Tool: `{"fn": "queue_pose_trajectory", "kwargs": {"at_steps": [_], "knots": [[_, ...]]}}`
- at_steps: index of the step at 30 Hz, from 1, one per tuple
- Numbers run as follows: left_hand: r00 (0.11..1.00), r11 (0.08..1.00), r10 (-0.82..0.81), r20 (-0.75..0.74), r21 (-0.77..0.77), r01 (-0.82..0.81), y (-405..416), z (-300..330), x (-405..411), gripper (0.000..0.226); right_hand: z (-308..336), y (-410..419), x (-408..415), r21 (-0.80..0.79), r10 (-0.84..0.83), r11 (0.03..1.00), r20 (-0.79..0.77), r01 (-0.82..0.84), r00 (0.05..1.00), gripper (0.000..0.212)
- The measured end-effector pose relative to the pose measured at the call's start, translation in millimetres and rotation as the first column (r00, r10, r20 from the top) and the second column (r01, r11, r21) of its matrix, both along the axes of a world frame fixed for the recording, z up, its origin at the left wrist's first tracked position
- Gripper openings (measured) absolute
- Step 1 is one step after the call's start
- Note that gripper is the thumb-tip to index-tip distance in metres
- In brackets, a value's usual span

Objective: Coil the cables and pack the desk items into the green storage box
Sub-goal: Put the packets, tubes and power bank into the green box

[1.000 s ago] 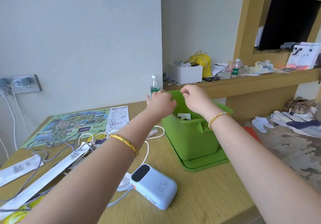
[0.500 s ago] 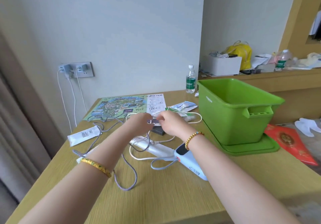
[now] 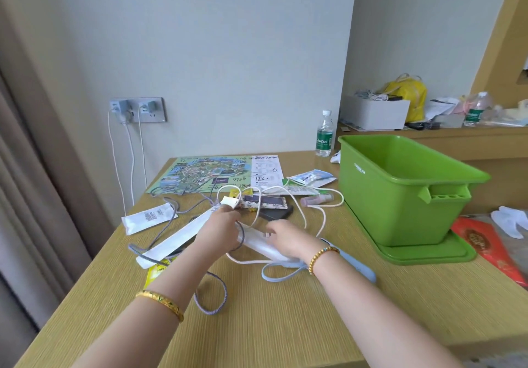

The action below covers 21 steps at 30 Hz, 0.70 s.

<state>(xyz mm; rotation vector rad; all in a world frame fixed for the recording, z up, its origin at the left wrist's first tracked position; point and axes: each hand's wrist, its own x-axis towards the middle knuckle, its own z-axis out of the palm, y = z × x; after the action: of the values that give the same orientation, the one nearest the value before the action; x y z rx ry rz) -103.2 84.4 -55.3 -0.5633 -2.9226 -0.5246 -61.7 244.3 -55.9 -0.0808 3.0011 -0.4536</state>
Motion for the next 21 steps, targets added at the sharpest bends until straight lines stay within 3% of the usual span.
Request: {"fn": "queue_pose_trajectory", "kwargs": {"at_steps": [5,9,16,21], "knots": [[0.995,0.992,0.064,-0.073,-0.101,-0.072,-3.5,-8.3,-0.9,0.039,-4.6,13.4,-5.7,0.224,-0.056,0.971,-0.135,0.086,0.989,0.03],[0.997,0.991,0.053,-0.054,-0.124,-0.059,2.4,-12.4,3.2,0.036,-9.5,17.8,-8.8,0.256,-0.07,0.959,-0.193,0.119,0.979,0.031],[0.998,0.998,0.025,-0.059,-0.059,-0.028,2.7,-12.2,6.0,0.035,-5.6,13.0,-10.0,0.137,-0.028,0.987,-0.341,0.079,0.94,0.026],[0.987,0.989,0.122,0.109,-0.099,-0.111,-10.8,-11.0,3.1,0.044,-6.4,13.5,-18.1,0.078,-0.084,0.991,-0.299,0.112,0.951,0.036]]}}
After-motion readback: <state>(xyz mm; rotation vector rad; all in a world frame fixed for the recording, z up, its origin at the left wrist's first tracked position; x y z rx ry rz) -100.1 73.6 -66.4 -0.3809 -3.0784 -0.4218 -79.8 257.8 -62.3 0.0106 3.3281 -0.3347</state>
